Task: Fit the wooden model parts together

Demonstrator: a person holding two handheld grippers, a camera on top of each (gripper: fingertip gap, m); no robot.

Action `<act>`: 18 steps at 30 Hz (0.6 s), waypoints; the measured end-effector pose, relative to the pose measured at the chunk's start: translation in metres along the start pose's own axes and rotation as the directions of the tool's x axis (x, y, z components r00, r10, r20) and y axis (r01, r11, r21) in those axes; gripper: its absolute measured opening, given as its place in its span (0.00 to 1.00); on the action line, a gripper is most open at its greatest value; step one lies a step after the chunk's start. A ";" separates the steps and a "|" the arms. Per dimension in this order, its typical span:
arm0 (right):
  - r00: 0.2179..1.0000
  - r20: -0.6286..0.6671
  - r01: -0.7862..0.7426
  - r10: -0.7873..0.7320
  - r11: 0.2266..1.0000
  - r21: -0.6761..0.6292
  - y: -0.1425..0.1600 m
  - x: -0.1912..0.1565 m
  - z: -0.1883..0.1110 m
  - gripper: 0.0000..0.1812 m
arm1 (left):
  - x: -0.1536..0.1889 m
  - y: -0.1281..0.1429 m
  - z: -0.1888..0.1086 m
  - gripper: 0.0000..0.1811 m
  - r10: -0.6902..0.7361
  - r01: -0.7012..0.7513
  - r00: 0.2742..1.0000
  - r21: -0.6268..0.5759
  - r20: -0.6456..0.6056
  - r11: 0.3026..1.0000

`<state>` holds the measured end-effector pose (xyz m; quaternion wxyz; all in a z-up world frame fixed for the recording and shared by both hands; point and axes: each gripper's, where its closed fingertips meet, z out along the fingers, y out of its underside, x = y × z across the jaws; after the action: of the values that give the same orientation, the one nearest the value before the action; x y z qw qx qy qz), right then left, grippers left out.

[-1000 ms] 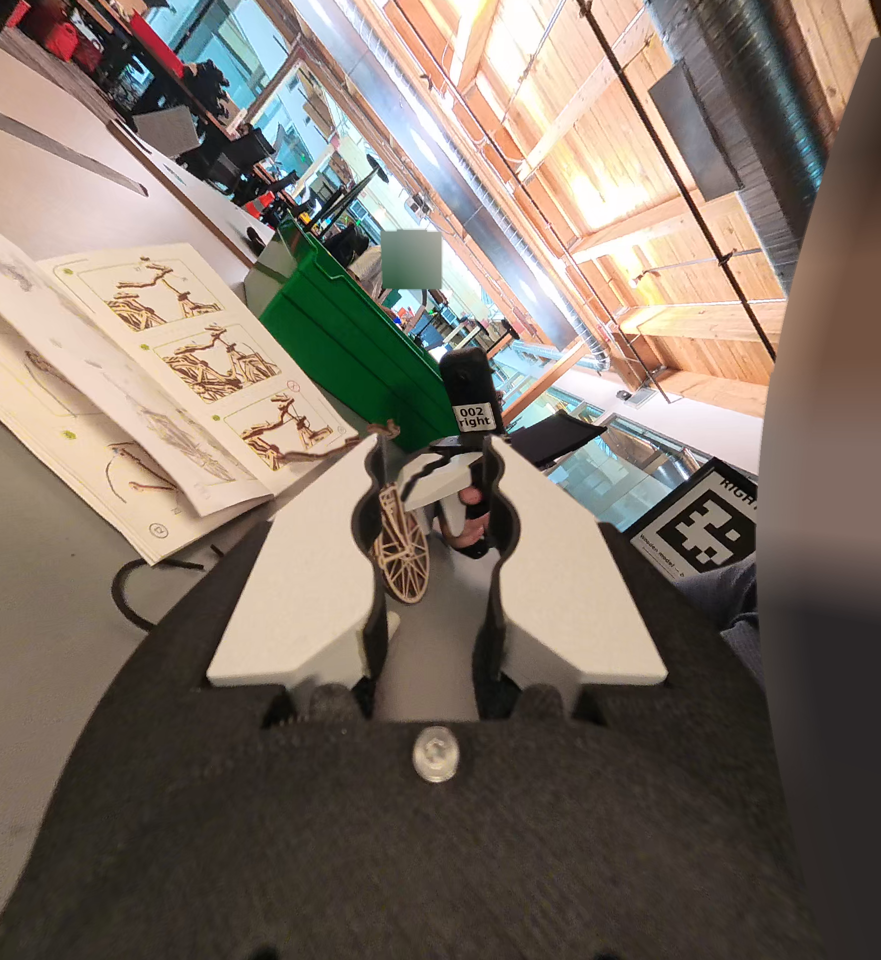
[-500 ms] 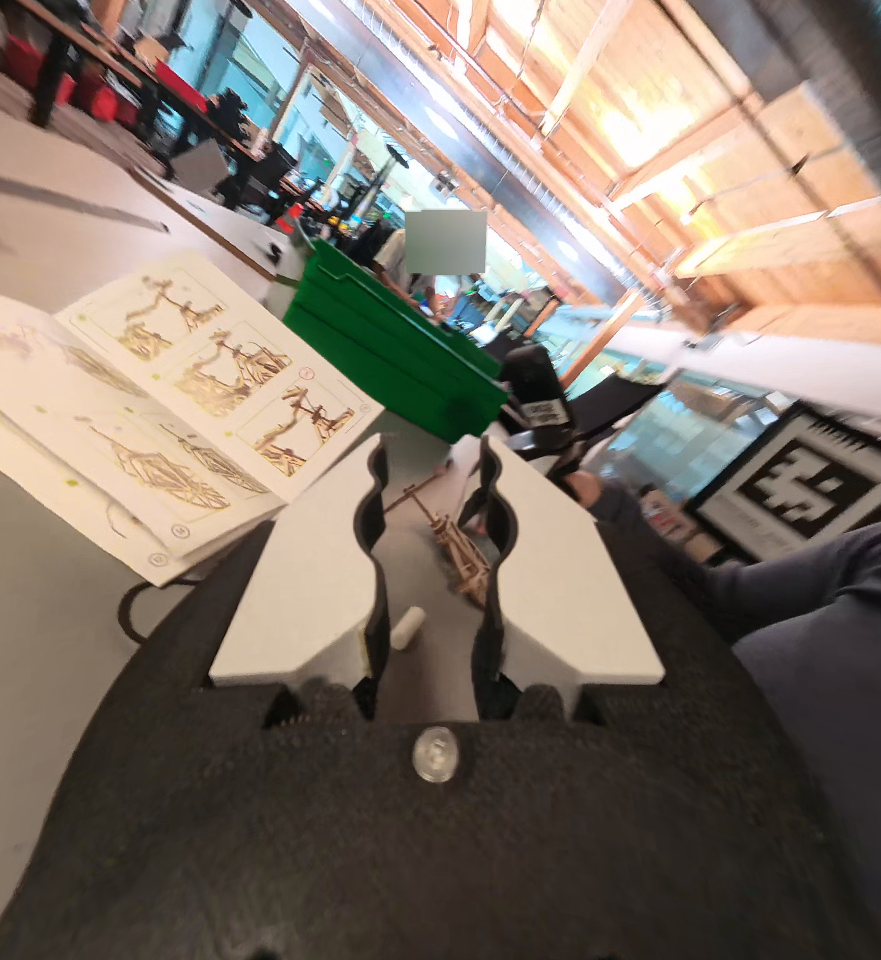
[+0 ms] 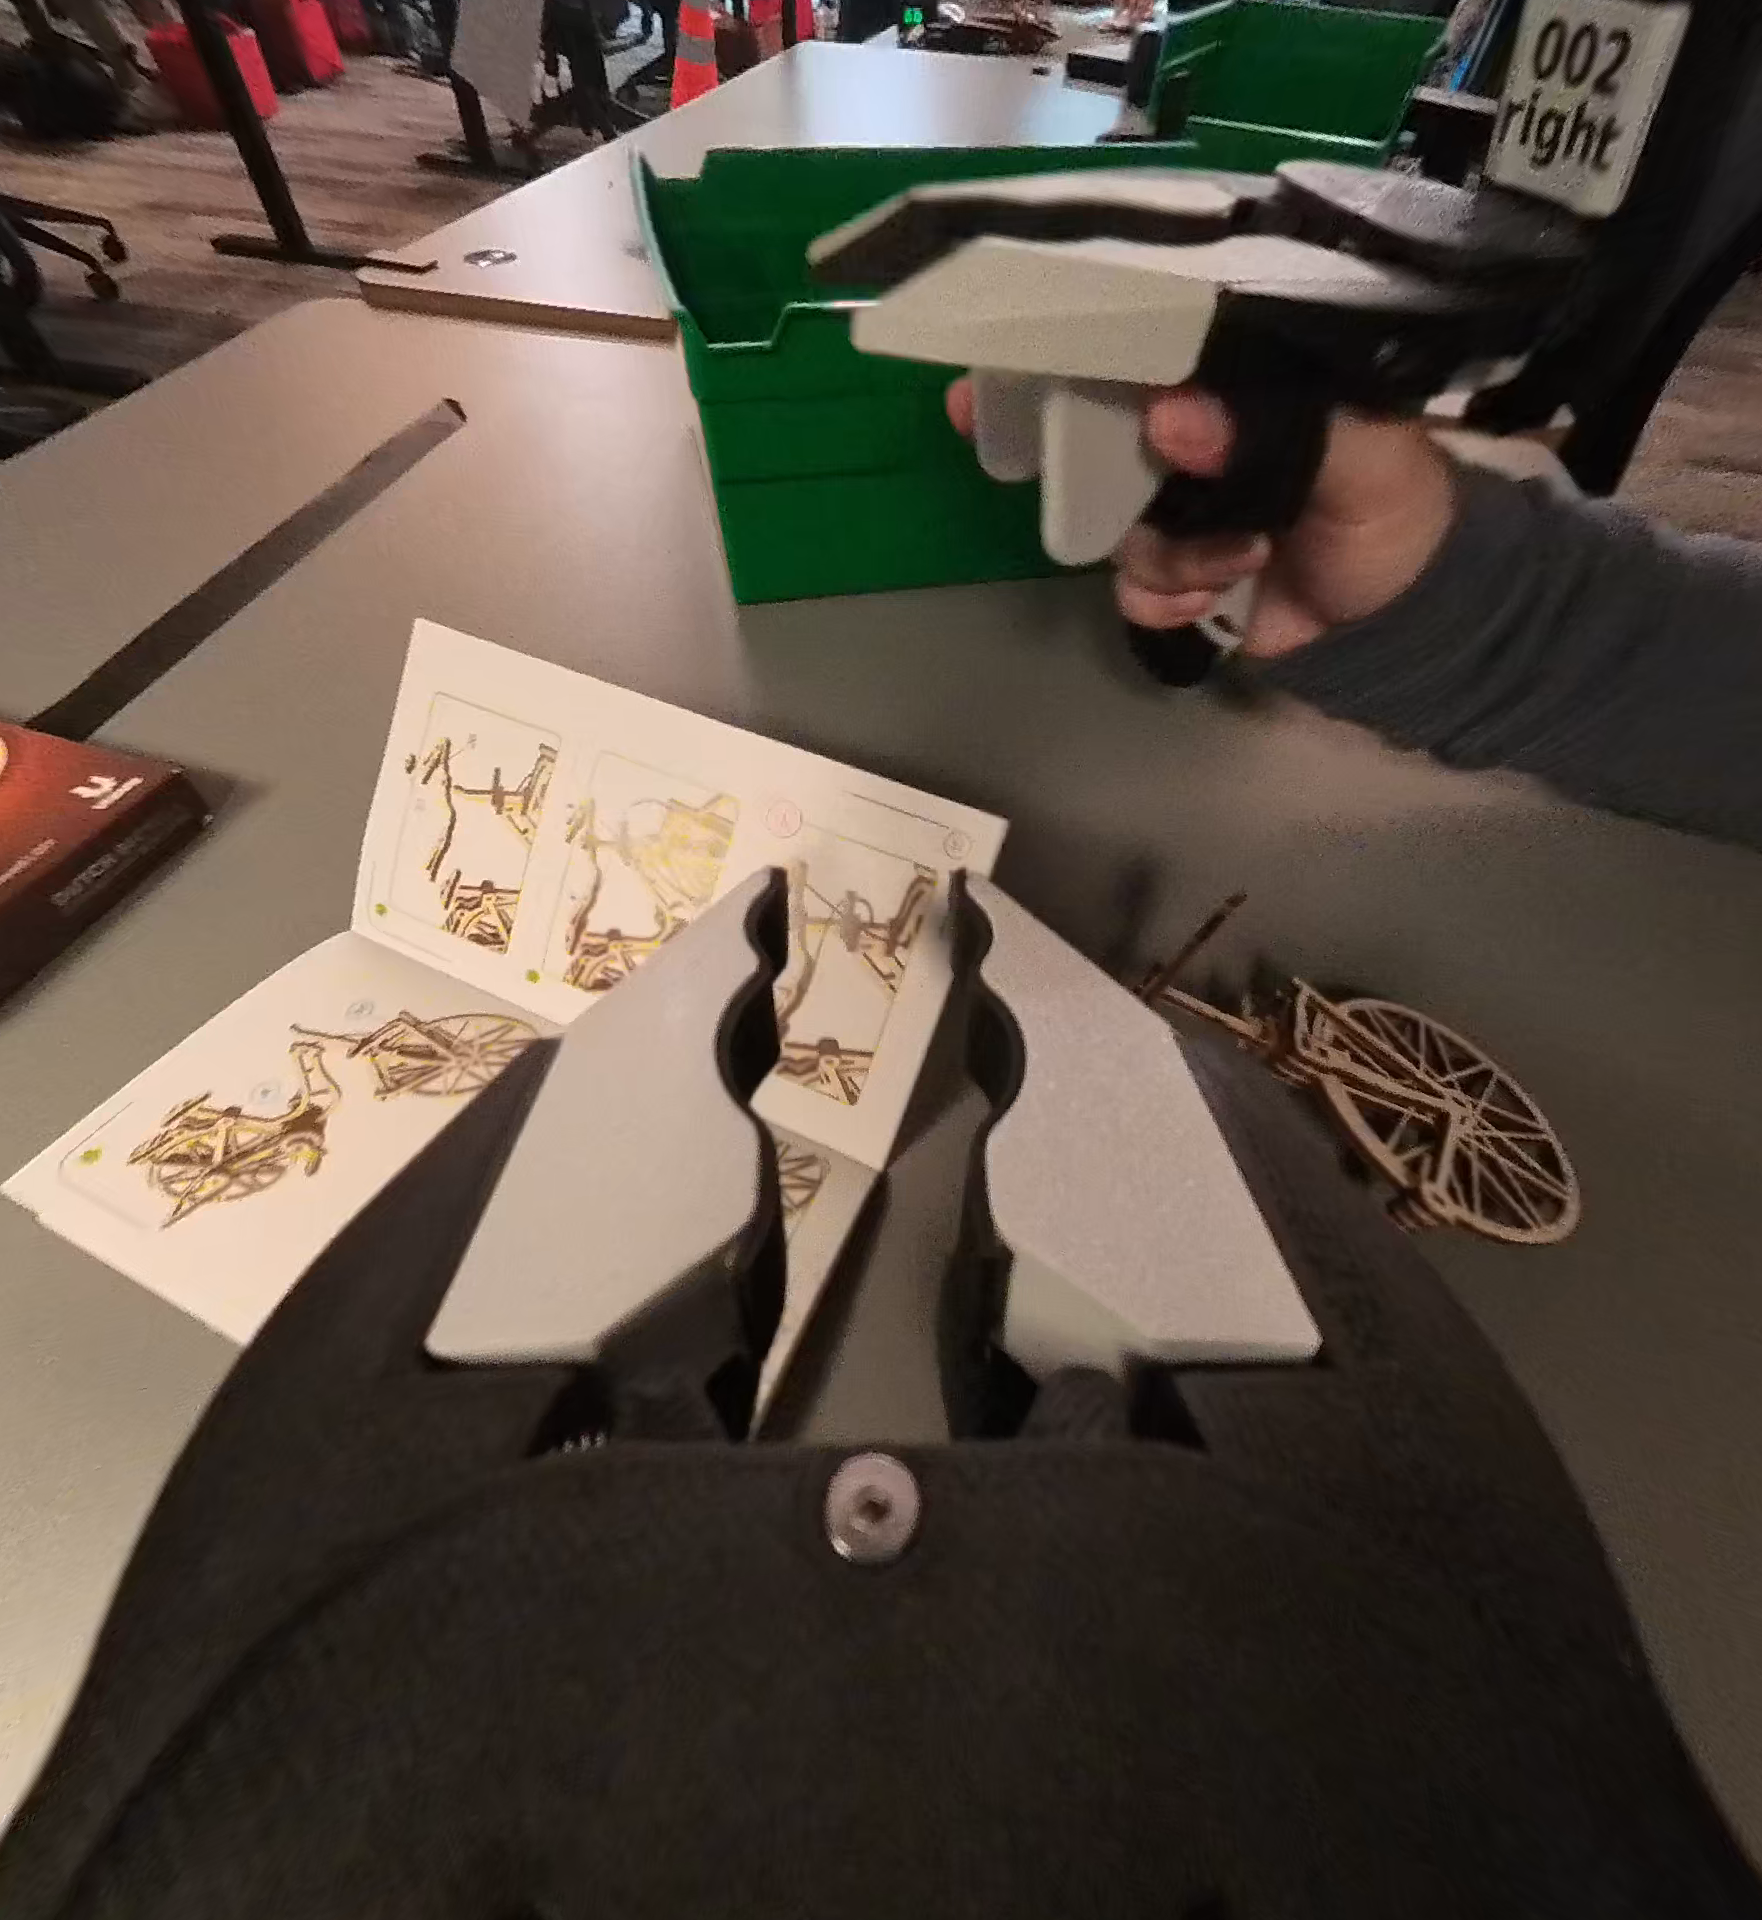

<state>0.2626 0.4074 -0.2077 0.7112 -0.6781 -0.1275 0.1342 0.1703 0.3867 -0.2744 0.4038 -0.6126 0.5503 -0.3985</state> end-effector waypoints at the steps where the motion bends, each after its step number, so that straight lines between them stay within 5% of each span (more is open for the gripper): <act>1: 0.998 -0.021 0.060 -0.059 0.997 0.043 -0.004 0.003 0.007 0.16 | -0.001 -0.001 0.002 0.17 -0.009 0.009 1.000 0.010 -0.017 1.000; 7: 0.941 -0.117 0.335 -0.317 0.922 0.195 -0.007 -0.001 0.018 0.14 | -0.012 0.002 0.014 0.43 -0.058 0.053 0.994 -0.052 -0.097 0.997; 12: 0.935 -0.011 0.349 -0.355 0.912 0.215 0.003 -0.018 0.020 0.12 | -0.014 0.015 0.027 0.43 -0.031 0.016 0.987 -0.099 -0.156 0.995; 18: 0.922 -0.012 0.381 -0.387 0.902 0.203 0.007 -0.012 0.030 0.12 | -0.040 0.020 0.045 0.42 0.056 -0.059 0.998 -0.124 -0.029 0.990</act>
<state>0.2401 0.4309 -0.2135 0.7869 -0.5621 -0.2542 0.0134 0.2027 0.4273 -0.3105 0.3689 -0.6153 0.5968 -0.3593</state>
